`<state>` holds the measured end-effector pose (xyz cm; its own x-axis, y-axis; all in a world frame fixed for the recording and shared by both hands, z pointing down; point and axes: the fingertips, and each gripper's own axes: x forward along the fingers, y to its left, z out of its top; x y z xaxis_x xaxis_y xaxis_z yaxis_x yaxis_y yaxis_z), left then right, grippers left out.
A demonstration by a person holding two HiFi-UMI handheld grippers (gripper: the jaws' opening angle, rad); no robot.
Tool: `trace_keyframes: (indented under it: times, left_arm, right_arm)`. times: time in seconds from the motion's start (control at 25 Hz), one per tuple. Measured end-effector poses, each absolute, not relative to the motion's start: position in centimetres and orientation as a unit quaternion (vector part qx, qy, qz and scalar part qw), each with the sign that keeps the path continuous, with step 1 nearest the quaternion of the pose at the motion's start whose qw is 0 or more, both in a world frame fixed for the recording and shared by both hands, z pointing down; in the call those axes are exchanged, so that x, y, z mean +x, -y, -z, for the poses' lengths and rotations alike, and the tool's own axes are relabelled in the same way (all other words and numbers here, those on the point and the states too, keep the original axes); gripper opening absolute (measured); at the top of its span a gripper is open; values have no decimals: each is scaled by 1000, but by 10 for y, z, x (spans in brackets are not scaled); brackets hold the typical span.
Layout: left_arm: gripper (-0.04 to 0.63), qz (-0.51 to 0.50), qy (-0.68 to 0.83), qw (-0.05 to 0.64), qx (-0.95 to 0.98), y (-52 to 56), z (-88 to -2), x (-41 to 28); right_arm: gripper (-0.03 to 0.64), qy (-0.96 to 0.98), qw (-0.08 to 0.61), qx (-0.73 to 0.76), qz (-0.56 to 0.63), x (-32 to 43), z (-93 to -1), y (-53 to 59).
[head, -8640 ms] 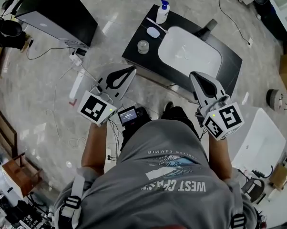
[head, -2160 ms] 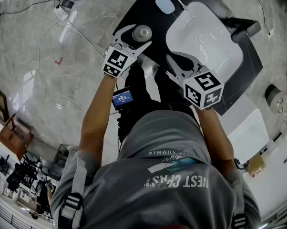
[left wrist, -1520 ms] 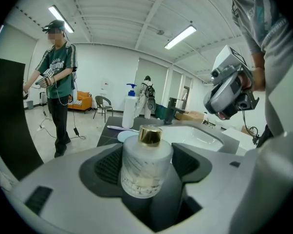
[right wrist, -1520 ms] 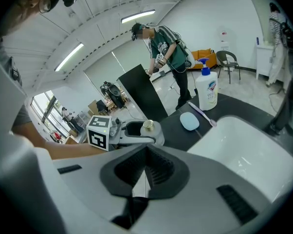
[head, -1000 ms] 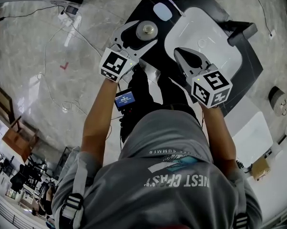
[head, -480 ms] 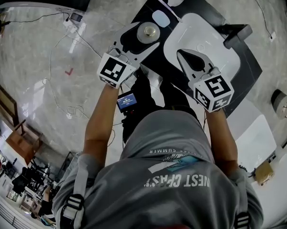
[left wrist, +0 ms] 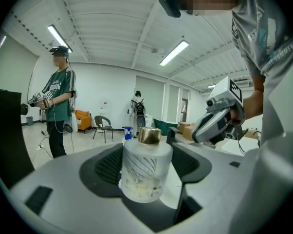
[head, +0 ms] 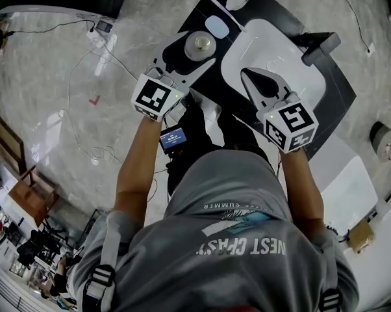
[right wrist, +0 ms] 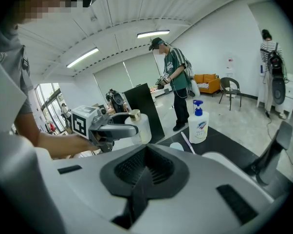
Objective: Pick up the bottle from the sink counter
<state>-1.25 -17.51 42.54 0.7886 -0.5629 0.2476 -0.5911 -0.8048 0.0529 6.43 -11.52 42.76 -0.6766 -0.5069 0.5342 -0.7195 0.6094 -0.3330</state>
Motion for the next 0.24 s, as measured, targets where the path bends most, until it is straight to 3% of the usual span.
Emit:
trace_keyframes:
  times: [0.24]
  left_arm:
    - [311,-110,306,63,943,173,-419,-14]
  right_arm:
    - [-5,875,198,352,-269,64,-423,112]
